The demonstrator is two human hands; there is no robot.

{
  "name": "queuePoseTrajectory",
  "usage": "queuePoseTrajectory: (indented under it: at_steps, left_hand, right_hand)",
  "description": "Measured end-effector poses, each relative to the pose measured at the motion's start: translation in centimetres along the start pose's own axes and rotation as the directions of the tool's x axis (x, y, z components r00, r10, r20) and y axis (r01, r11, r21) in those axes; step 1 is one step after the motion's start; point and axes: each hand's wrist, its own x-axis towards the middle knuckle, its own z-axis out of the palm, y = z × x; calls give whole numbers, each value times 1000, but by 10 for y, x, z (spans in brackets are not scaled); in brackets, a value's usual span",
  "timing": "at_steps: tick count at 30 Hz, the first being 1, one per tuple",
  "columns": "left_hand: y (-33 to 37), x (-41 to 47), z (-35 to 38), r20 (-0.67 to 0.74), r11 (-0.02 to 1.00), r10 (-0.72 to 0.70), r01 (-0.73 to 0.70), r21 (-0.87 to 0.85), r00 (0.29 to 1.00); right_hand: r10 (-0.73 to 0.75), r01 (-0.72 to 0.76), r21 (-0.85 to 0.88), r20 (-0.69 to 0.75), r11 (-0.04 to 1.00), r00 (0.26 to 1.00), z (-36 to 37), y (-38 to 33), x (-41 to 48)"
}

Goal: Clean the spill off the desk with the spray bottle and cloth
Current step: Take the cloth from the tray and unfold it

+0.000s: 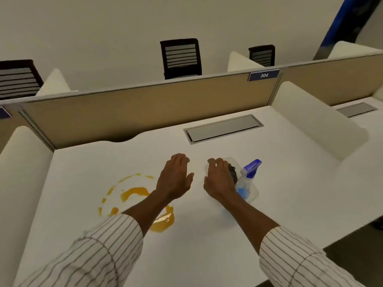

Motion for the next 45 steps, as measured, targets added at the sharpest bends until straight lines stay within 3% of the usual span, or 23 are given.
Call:
queuePoseTrajectory:
  at_steps: [6, 12, 17, 23, 35, 45]
  left_hand:
    - [23, 15, 27, 99, 979, -77, 95, -181, 992]
    - [37, 51, 56, 171, 870, -274, 319, -376, 946]
    - [35, 73, 78, 247, 823, -338, 413, -391, 908]
    - [21, 78, 98, 314, 710, -422, 525, -469, 850]
    - [15, 69, 99, 441, 564, -424, 612, -555, 791]
    - [18, 65, 78, 500, 414, -462, 677, -608, 732]
  right_hand:
    - [88, -58, -290, 93, 955, 992, 33, 7, 9]
    - [218, -199, -142, 134, 970, 967, 64, 5, 26]
    - [242, -248, 16, 173, 969, 955, 68, 13, 41]
    - [407, -415, -5, 209, 910, 889, 71, 13, 66]
    - [489, -497, 42, 121, 867, 864, 75, 15, 73]
    - [431, -431, 7, -35, 902, 902, 21, -1, 57]
